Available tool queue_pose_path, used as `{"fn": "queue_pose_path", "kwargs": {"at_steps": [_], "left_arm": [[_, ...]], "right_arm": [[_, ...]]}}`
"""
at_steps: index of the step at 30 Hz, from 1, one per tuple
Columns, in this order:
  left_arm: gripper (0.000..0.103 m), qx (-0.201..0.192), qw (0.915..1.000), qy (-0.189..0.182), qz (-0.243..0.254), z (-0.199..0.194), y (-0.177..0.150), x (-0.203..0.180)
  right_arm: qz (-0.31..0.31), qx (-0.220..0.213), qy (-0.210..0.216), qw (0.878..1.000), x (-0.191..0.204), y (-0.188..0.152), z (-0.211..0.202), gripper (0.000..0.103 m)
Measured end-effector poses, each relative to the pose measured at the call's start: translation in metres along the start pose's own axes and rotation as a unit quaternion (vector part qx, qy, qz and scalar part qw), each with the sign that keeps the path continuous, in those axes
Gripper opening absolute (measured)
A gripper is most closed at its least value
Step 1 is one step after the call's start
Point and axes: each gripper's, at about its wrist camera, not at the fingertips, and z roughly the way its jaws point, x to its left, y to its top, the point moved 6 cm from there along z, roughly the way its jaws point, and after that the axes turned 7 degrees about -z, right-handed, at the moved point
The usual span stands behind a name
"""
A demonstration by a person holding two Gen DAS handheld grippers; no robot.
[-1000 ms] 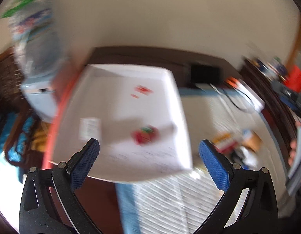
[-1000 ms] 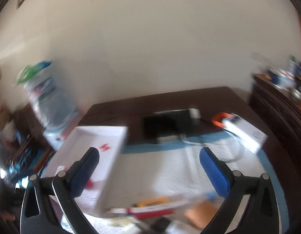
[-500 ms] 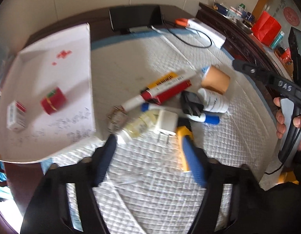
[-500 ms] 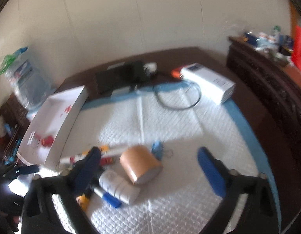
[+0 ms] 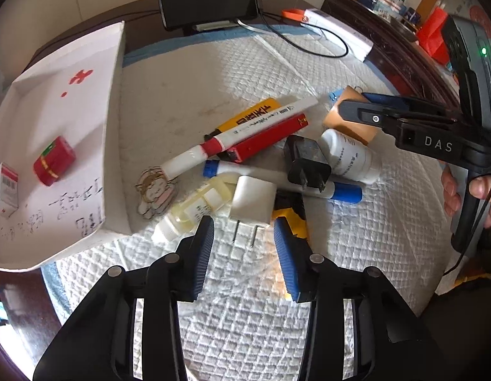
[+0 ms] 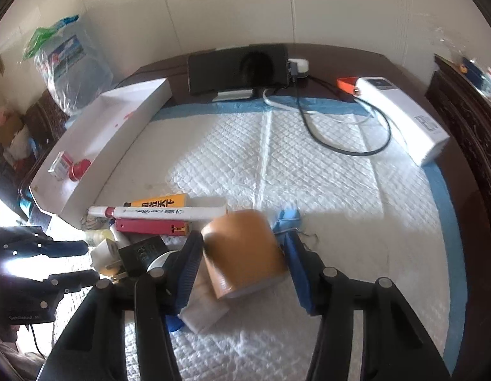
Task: Organize rigid objects
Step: 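Grasp the white charger plug with the left gripper while the right gripper grasps the tan tape roll, then carry the plug and tape roll into the white tray and open both grippers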
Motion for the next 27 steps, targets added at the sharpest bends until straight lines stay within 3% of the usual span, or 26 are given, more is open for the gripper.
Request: {"fn": "queue_pose_path", "kwargs": {"at_steps": [6, 9, 11, 21, 27], "left_arm": [[0.038, 0.011, 0.9999, 0.011, 0.007, 0.014, 0.010, -0.004], [0.026, 0.005, 0.9995, 0.020, 0.024, 0.016, 0.008, -0.006], [0.026, 0.002, 0.9997, 0.015, 0.019, 0.014, 0.008, -0.005], [0.026, -0.065, 0.9975, 0.002, -0.030, -0.034, 0.017, 0.011], [0.026, -0.136, 0.9894, 0.028, -0.044, -0.096, 0.028, 0.032]], "right_arm": [[-0.021, 0.030, 0.007, 0.999, 0.007, -0.003, 0.016, 0.052], [-0.013, 0.033, 0.013, 0.999, 0.006, -0.008, 0.019, 0.051], [0.001, 0.028, 0.021, 0.999, 0.003, -0.008, 0.015, 0.051], [0.044, -0.057, 0.039, 0.997, -0.001, 0.020, -0.046, 0.051], [0.040, -0.113, 0.057, 0.991, 0.014, 0.048, -0.087, 0.051]]}}
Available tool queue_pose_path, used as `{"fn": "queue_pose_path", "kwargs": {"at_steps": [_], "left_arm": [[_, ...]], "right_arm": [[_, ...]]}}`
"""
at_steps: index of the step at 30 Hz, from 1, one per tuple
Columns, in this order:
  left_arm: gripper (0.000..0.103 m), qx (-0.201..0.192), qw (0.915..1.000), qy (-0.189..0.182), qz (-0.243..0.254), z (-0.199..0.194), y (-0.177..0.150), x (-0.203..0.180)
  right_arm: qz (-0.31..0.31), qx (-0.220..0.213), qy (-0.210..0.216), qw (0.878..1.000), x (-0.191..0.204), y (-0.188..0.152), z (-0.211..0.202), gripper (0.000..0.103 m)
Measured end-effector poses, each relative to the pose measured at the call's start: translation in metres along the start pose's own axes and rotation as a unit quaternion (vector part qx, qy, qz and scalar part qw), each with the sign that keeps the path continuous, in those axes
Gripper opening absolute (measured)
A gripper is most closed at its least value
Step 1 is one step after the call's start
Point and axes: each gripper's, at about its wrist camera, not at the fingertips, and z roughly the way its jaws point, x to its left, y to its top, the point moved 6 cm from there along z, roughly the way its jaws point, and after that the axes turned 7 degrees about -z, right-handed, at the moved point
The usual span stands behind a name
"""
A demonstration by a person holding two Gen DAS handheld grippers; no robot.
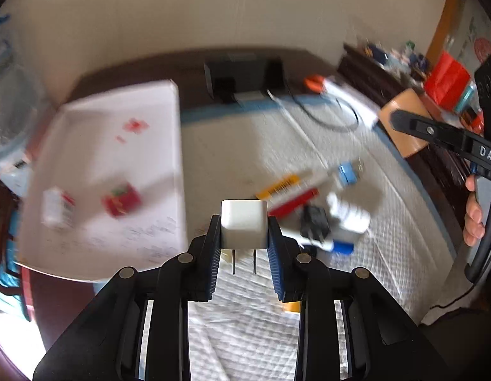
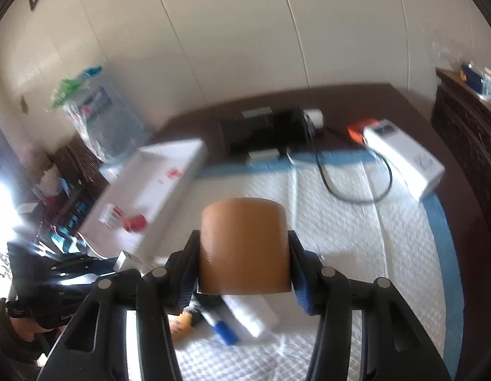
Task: Organize rigid objects
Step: 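Carry the plug and tape roll into the white tray and open both grippers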
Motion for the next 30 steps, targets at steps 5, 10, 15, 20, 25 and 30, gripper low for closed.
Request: {"fn": "queue_pose_path", "kwargs": {"at_steps": [5, 10, 15, 20, 25, 30], "left_arm": [[0.026, -0.104, 0.9931, 0.043, -0.034, -0.092, 0.064, 0.045], [0.026, -0.205, 0.9724, 0.103, -0.043, -0.189, 0.118, 0.082], [0.026, -0.246, 0.9609, 0.117, -0.049, -0.235, 0.132, 0.103], [0.026, -0.235, 0.9630, 0.115, -0.064, -0.228, 0.121, 0.117], [0.026, -0.189, 0.9735, 0.107, -0.070, -0.184, 0.104, 0.125], [0.026, -0.107, 0.9849, 0.093, -0.099, -0.106, 0.079, 0.147]], "right_arm": [[-0.020, -0.071, 0.022, 0.997, 0.027, 0.052, -0.037, 0.051], [-0.045, -0.152, 0.045, 0.986, 0.061, 0.114, -0.075, 0.051], [-0.068, -0.203, 0.067, 0.974, 0.103, 0.156, -0.098, 0.051], [-0.076, -0.196, 0.091, 0.973, 0.140, 0.162, -0.076, 0.051], [-0.066, -0.144, 0.108, 0.981, 0.164, 0.145, -0.025, 0.051], [-0.062, -0.064, 0.097, 0.991, 0.168, 0.117, 0.038, 0.051]]}}
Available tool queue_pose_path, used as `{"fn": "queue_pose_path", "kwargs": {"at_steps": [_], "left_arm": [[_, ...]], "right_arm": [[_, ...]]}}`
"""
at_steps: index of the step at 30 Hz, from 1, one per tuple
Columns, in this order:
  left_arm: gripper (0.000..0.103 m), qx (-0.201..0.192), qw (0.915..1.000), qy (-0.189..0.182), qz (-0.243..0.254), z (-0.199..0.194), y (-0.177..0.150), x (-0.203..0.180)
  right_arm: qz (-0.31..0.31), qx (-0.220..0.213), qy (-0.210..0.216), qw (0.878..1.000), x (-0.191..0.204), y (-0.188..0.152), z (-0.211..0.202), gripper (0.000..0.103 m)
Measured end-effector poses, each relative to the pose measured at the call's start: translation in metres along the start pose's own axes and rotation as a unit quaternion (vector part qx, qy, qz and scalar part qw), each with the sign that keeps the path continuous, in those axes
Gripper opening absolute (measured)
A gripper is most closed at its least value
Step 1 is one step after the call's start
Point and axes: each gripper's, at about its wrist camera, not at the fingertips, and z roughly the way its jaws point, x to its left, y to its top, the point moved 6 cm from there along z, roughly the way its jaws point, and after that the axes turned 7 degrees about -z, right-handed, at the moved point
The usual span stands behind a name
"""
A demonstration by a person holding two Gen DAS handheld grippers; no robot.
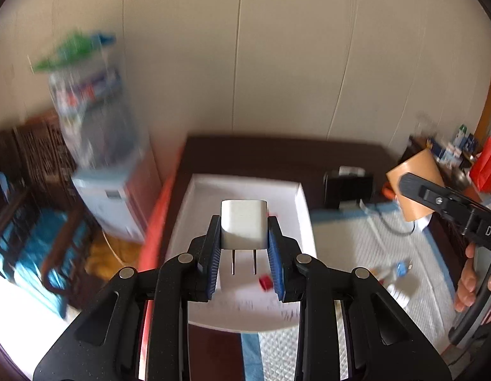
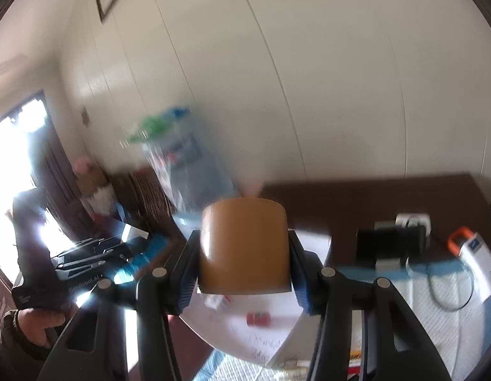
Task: Organize rigid objects
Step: 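Carry the plug and tape roll into the white tray and open both grippers, then grasp the yellow lighter with the left gripper while the right gripper grasps the white bottle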
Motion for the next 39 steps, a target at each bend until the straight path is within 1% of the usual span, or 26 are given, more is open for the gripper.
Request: {"fn": "queue_pose_path", "kwargs": {"at_steps": [2, 3, 5, 8, 14, 17, 19, 20, 21, 22, 23, 24, 25, 26, 27, 29, 31, 32, 34, 35, 38, 39], "left_arm": [[0.026, 0.035, 0.9993, -0.008, -0.013, 0.028, -0.016, 0.003], [0.026, 0.056, 0.9982, -0.012, -0.021, 0.044, -0.024, 0.005], [0.026, 0.084, 0.9959, -0.012, -0.031, 0.070, -0.037, 0.007], [0.026, 0.109, 0.9933, -0.008, -0.036, 0.101, -0.048, 0.008], [0.026, 0.139, 0.9898, -0.010, -0.029, 0.141, -0.056, 0.004], [0.026, 0.152, 0.9877, -0.002, -0.034, 0.158, -0.060, 0.011], [0.027, 0.153, 0.9871, 0.006, -0.047, 0.165, -0.061, 0.019], [0.029, 0.145, 0.9880, 0.010, -0.052, 0.166, -0.059, 0.023], [0.034, 0.136, 0.9889, 0.013, -0.058, 0.165, -0.056, 0.026], [0.060, 0.129, 0.9894, 0.015, -0.065, 0.162, -0.054, 0.029], [0.079, 0.116, 0.9902, 0.028, -0.074, 0.159, -0.051, 0.036], [0.087, 0.098, 0.9909, 0.038, -0.084, 0.153, -0.047, 0.043], [0.102, 0.082, 0.9914, 0.035, -0.096, 0.147, -0.044, 0.049], [0.103, 0.073, 0.9912, 0.035, -0.105, 0.142, -0.042, 0.054], [0.103, 0.066, 0.9909, 0.038, -0.110, 0.135, -0.041, 0.057], [0.103, 0.046, 0.9919, 0.038, -0.112, 0.117, -0.038, 0.059], [0.103, 0.025, 0.9937, 0.030, -0.105, 0.098, -0.036, 0.055], [0.103, 0.015, 0.9950, 0.021, -0.097, 0.088, -0.036, 0.049], [0.103, 0.007, 0.9969, 0.005, -0.078, 0.073, -0.036, 0.037], [0.103, 0.004, 0.9978, -0.005, -0.065, 0.065, -0.037, 0.027], [0.103, -0.003, 0.9989, -0.041, -0.023, 0.051, -0.046, -0.006], [0.103, 0.002, 0.9987, -0.051, -0.005, 0.050, -0.053, -0.019]], "right_arm": [[0.009, 0.032, 0.000, 0.999, -0.005, -0.015, 0.025, 0.051], [0.016, 0.055, -0.005, 0.998, -0.011, -0.028, 0.041, 0.051], [0.029, 0.096, -0.008, 0.995, -0.018, -0.048, 0.069, 0.051], [0.043, 0.135, -0.005, 0.990, -0.024, -0.069, 0.093, 0.051], [0.030, 0.176, -0.004, 0.984, -0.020, -0.087, 0.138, 0.051], [0.036, 0.188, -0.007, 0.982, -0.023, -0.092, 0.155, 0.051], [0.034, 0.192, -0.012, 0.981, -0.025, -0.097, 0.164, 0.051], [0.031, 0.192, -0.015, 0.981, -0.025, -0.097, 0.164, 0.051], [0.026, 0.187, -0.019, 0.982, -0.025, -0.097, 0.164, 0.051], [0.022, 0.184, -0.020, 0.983, -0.026, -0.096, 0.164, 0.053], [0.020, 0.179, -0.023, 0.983, -0.027, -0.096, 0.163, 0.067], [0.022, 0.169, -0.031, 0.985, -0.031, -0.094, 0.160, 0.079], [0.026, 0.158, -0.035, 0.987, -0.033, -0.092, 0.154, 0.085], [0.029, 0.150, -0.035, 0.988, -0.036, -0.091, 0.151, 0.092], [0.035, 0.138, -0.036, 0.989, -0.038, -0.088, 0.143, 0.095], [0.039, 0.115, -0.043, 0.992, -0.040, -0.082, 0.127, 0.095], [0.047, 0.086, -0.054, 0.994, -0.044, -0.072, 0.102, 0.096], [0.055, 0.071, -0.059, 0.994, -0.048, -0.067, 0.087, 0.103], [0.074, 0.041, -0.066, 0.994, -0.056, -0.058, 0.062, 0.103], [0.085, 0.021, -0.076, 0.993, -0.064, -0.054, 0.041, 0.103], [0.111, -0.028, -0.114, 0.987, -0.089, -0.043, -0.005, 0.103], [0.122, -0.047, -0.130, 0.983, -0.101, -0.043, -0.029, 0.103]]}}
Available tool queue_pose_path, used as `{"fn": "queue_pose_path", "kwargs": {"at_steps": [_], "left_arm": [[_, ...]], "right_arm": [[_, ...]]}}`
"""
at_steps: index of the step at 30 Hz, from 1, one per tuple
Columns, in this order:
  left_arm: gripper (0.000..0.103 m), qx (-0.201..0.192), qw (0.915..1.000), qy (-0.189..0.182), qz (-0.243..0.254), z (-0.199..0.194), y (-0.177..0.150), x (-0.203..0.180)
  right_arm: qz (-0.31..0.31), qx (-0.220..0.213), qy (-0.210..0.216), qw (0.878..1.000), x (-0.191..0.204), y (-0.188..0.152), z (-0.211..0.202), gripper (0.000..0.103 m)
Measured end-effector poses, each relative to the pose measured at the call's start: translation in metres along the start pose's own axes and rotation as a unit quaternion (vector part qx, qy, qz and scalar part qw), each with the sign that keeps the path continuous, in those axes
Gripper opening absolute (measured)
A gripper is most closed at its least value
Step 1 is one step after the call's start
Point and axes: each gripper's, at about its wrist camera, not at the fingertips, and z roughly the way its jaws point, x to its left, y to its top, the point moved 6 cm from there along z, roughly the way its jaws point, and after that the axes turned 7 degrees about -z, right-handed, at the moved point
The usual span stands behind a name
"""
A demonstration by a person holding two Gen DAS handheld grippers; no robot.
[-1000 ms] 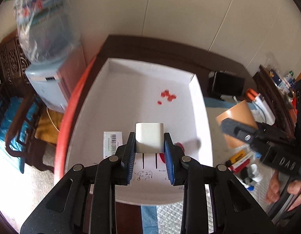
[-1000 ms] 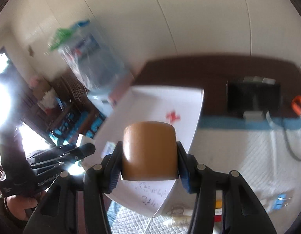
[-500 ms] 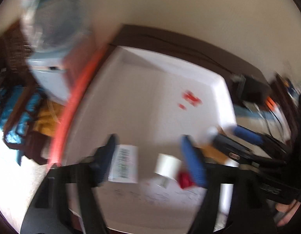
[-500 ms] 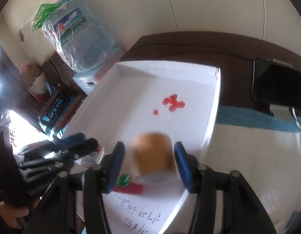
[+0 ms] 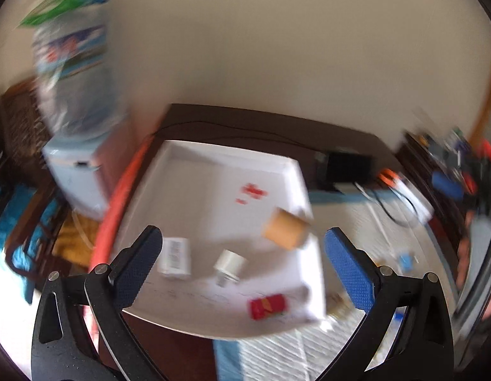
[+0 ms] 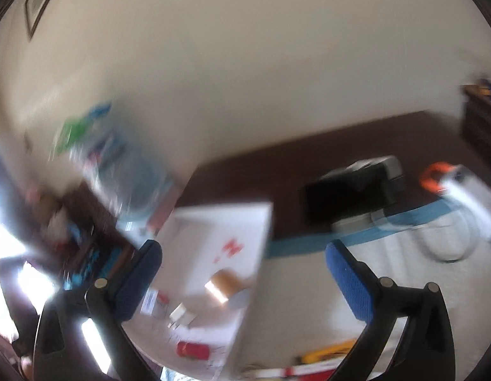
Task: Organize rigid objects
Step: 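Grasp the yellow lighter with the left gripper while the right gripper grasps the white bottle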
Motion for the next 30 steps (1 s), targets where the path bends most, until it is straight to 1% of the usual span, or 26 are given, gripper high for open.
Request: {"fn": "queue_pose_path", "kwargs": {"at_steps": [2, 4, 6, 7, 8, 9, 11, 13, 15, 17, 19, 20, 21, 22, 24, 26, 28, 29, 30], "left_arm": [[0.103, 0.027, 0.9987, -0.025, 0.035, 0.004, -0.020, -0.028], [0.103, 0.059, 0.9948, -0.055, 0.062, 0.010, -0.044, -0.054], [0.103, 0.104, 0.9875, -0.084, 0.084, 0.019, -0.072, -0.078], [0.103, 0.123, 0.9839, -0.093, 0.091, 0.022, -0.083, -0.087], [0.103, 0.144, 0.9793, -0.101, 0.101, 0.025, -0.097, -0.096], [0.103, 0.159, 0.9750, -0.107, 0.112, 0.027, -0.107, -0.104], [0.103, 0.183, 0.9670, -0.116, 0.133, 0.032, -0.126, -0.121], [0.102, 0.201, 0.9631, -0.109, 0.142, 0.038, -0.138, -0.130], [0.095, 0.216, 0.9604, -0.105, 0.141, 0.044, -0.148, -0.138], [0.077, 0.231, 0.9572, -0.102, 0.142, 0.053, -0.155, -0.144], [0.070, 0.241, 0.9541, -0.102, 0.145, 0.059, -0.160, -0.152], [0.067, 0.247, 0.9522, -0.104, 0.147, 0.061, -0.163, -0.156], [0.066, 0.251, 0.9502, -0.106, 0.151, 0.062, -0.167, -0.161], [0.064, 0.253, 0.9490, -0.106, 0.156, 0.064, -0.171, -0.166], [0.064, 0.257, 0.9476, -0.101, 0.161, 0.067, -0.177, -0.172], [0.063, 0.264, 0.9465, -0.087, 0.164, 0.073, -0.183, -0.175], [0.062, 0.254, 0.9486, -0.079, 0.171, 0.075, -0.184, -0.178], [0.061, 0.251, 0.9492, -0.073, 0.175, 0.076, -0.185, -0.179], [0.056, 0.247, 0.9501, -0.065, 0.180, 0.076, -0.185, -0.180]], "right_arm": [[0.019, -0.021, -0.023, 0.999, -0.021, 0.006, -0.021, 0.103], [0.039, -0.039, -0.049, 0.997, -0.048, 0.005, -0.042, 0.103], [0.052, -0.050, -0.075, 0.995, -0.072, -0.004, -0.057, 0.103], [0.056, -0.050, -0.086, 0.993, -0.082, -0.009, -0.061, 0.103], [0.061, -0.046, -0.096, 0.992, -0.090, -0.016, -0.066, 0.103], [0.069, -0.033, -0.106, 0.991, -0.103, -0.027, -0.069, 0.103], [0.075, -0.008, -0.117, 0.990, -0.117, -0.044, -0.068, 0.103], [0.064, 0.036, -0.125, 0.989, -0.132, -0.063, -0.061, 0.103], [0.053, 0.082, -0.119, 0.988, -0.139, -0.082, -0.055, 0.103], [0.037, 0.107, -0.102, 0.988, -0.142, -0.097, -0.052, 0.103], [-0.007, 0.139, -0.066, 0.988, -0.131, -0.108, -0.043, 0.095], [-0.030, 0.156, -0.049, 0.986, -0.125, -0.115, -0.038, 0.086], [-0.053, 0.173, -0.034, 0.983, -0.120, -0.122, -0.032, 0.076], [-0.075, 0.191, -0.017, 0.979, -0.113, -0.129, -0.025, 0.073], [-0.100, 0.216, 0.009, 0.971, -0.102, -0.141, -0.017, 0.066], [-0.116, 0.234, 0.026, 0.965, -0.095, -0.151, -0.010, 0.062], [-0.132, 0.248, 0.035, 0.959, -0.091, -0.158, -0.003, 0.058], [-0.141, 0.255, 0.039, 0.956, -0.087, -0.162, 0.001, 0.053], [-0.153, 0.264, 0.042, 0.951, -0.084, -0.168, 0.006, 0.045]]}}
